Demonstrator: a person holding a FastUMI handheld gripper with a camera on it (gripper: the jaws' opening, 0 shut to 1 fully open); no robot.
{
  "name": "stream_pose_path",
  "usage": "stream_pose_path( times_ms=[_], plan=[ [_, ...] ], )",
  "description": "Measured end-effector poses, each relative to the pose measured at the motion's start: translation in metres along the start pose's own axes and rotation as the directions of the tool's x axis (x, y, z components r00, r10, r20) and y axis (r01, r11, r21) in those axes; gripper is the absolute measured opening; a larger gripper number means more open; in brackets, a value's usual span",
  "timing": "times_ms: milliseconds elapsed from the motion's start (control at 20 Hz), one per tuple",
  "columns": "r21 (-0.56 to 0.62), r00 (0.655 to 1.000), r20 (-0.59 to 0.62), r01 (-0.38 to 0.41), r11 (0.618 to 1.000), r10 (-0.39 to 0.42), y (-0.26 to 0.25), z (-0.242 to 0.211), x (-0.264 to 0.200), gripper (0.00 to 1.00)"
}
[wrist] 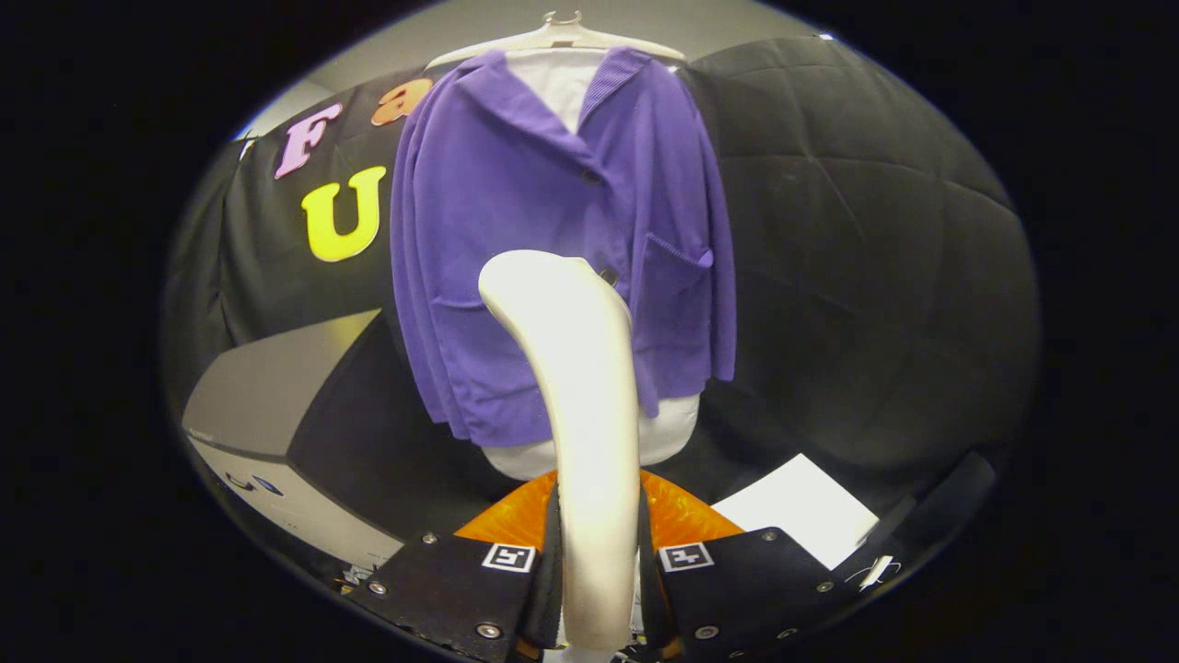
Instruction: Iron the clothes twice with a garment steamer, once on the left side and once on the right side.
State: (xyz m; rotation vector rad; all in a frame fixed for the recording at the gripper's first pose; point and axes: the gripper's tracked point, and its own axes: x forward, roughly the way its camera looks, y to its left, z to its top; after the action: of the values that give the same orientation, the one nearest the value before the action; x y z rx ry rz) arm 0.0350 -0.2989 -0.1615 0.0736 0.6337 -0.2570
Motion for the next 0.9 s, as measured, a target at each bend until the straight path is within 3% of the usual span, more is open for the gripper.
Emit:
stream_pose_path(
  times_ms=[250,550,900],
  plan=[
    [0.026,0.99,0.135,0.038,0.999,-0.041,-0.028,0.078,-0.023,0.34],
    [0.01,0.962,0.258,0.088,0.996,-0.088,-0.037,0.159,-0.015,0.34],
    [0.067,0.897,0.414,0.142,0.988,-0.157,-0.056,0.235,-0.006,0.34]
  ],
)
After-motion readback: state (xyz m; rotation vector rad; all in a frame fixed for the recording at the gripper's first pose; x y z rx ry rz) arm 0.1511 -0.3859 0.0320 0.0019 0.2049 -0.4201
